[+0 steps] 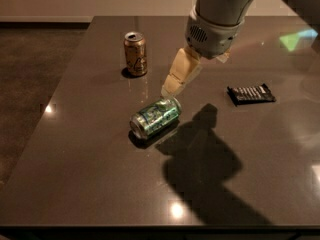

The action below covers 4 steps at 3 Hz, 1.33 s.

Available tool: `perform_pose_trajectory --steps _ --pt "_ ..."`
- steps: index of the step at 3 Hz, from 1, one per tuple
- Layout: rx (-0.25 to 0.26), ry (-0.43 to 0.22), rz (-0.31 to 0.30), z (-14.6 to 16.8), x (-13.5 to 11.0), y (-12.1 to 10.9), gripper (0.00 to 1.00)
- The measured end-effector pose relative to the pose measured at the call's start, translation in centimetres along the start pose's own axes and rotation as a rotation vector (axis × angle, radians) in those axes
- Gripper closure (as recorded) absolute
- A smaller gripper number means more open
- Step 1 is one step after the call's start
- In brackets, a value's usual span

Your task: Place green can upright

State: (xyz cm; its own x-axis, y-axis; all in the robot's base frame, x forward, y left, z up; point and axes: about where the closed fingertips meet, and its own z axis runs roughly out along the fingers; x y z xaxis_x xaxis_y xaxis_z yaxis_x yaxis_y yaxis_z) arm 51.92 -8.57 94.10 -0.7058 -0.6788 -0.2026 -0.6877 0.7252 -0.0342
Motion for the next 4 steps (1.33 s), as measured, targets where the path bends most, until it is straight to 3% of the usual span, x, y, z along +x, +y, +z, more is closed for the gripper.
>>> perform_pose_trajectory --steps 2,3,4 --pt "0.064 0.04 0.184 1.5 -1.5 1.1 0.0" --pt "0.065 0.035 0.309 2.4 -2.1 1.1 0.0" --pt "0.065 0.035 0.309 2.4 -2.1 1.1 0.0"
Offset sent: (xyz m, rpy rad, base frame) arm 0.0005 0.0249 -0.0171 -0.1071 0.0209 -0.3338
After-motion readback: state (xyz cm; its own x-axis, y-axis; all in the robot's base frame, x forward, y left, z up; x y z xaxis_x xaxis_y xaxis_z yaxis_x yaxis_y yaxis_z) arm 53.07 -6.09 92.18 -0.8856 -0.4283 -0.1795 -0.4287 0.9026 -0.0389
